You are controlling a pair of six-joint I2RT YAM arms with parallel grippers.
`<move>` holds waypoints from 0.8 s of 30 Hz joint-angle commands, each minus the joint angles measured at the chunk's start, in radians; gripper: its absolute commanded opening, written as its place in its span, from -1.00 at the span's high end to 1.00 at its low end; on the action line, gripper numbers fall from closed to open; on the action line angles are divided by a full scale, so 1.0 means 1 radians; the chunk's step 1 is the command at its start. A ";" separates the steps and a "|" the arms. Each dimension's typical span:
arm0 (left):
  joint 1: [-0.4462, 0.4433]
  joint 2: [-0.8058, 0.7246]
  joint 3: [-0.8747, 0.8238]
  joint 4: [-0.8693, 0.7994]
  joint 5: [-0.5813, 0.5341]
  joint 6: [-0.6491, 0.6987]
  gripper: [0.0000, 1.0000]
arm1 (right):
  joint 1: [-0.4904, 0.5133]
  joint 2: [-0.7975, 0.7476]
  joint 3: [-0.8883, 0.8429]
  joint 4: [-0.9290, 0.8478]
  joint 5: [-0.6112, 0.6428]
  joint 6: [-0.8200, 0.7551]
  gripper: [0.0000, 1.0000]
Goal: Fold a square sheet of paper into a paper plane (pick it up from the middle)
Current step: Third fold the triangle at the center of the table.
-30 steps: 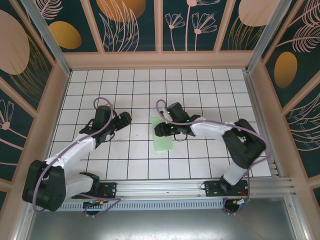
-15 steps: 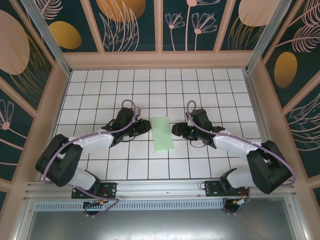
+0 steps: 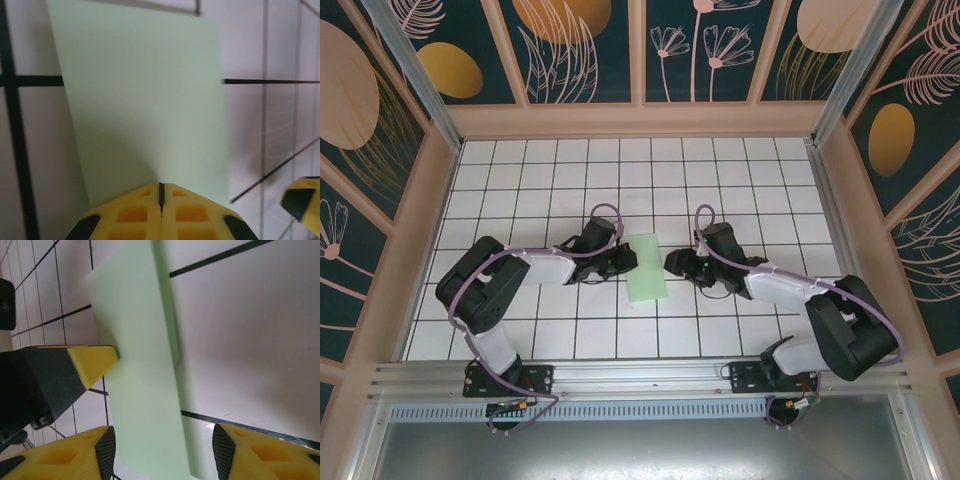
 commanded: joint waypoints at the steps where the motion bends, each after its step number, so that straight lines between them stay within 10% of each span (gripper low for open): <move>1: 0.001 0.030 0.012 -0.047 -0.039 0.032 0.94 | -0.005 0.021 -0.021 0.029 -0.035 0.016 -0.12; 24: 0.000 0.068 -0.026 -0.047 -0.069 0.021 1.00 | 0.050 0.155 -0.019 0.113 -0.196 0.045 0.18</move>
